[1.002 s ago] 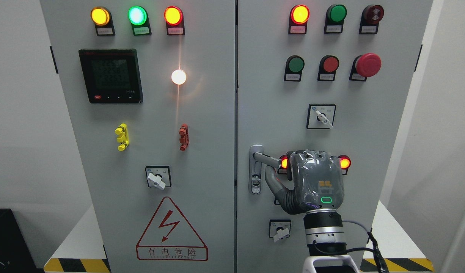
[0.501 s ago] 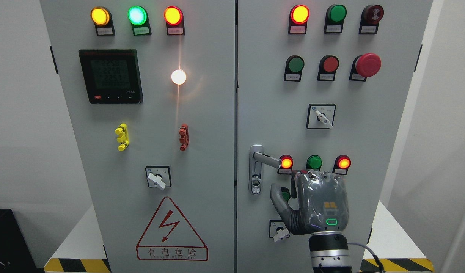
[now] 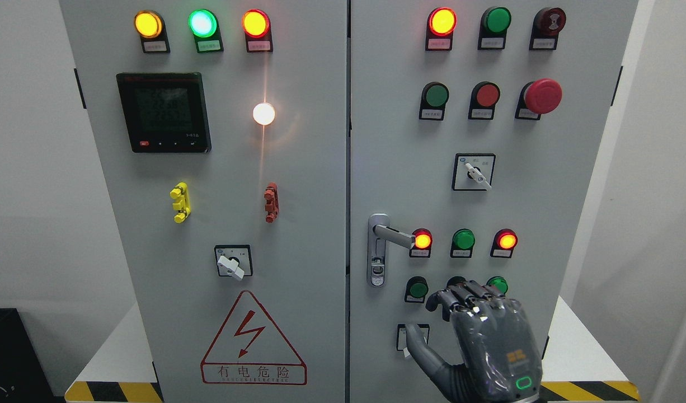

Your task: Release door handle

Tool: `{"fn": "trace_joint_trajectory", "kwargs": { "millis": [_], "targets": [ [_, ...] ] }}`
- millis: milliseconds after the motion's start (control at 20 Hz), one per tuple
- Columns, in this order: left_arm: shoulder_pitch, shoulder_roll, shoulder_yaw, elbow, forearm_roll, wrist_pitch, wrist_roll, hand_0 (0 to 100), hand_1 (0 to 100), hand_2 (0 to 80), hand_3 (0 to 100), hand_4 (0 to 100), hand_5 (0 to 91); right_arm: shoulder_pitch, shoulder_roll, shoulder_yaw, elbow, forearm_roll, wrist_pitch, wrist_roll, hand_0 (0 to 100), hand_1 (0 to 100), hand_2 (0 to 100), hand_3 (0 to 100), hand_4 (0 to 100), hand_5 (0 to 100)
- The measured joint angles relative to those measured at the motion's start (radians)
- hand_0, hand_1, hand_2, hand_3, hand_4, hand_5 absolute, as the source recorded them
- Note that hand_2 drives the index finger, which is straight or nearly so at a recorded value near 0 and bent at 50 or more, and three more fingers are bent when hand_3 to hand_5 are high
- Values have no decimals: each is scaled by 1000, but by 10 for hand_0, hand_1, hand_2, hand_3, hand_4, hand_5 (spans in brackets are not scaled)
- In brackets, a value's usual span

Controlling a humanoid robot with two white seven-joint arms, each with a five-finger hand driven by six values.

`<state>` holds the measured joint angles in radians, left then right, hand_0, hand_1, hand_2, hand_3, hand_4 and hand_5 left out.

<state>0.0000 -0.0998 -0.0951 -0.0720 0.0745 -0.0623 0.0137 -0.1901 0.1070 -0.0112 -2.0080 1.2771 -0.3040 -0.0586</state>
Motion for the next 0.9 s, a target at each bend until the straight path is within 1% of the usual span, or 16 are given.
{"fn": "trace_joint_trajectory", "kwargs": {
  "millis": [50,150,301,501,902],
  "targets": [
    [0,0,0,0,0,0,0,120,556,0,0,0,0,2,0,-19,-7,-23,-16,-1,468,182,0,38,43,11],
    [0,0,0,0,0,0,0,120,556,0,0,0,0,-5,-1,-55,-20,-57,-42,-4,465,178,0,7,2,0],
    [0,0,0,0,0,0,0,120,556,0,0,0,0,-20,-1,-87,-33,-93,-53,-3,457,179,0,0,0,0],
    [0,0,0,0,0,0,0,120,556,0,0,0,0,-33,1,-103,-46,-116,-49,12,440,185,0,0,0,0],
    [0,0,0,0,0,0,0,120,556,0,0,0,0,-42,5,-120,-63,-134,-45,18,446,198,3,0,0,0]
  ]
}}
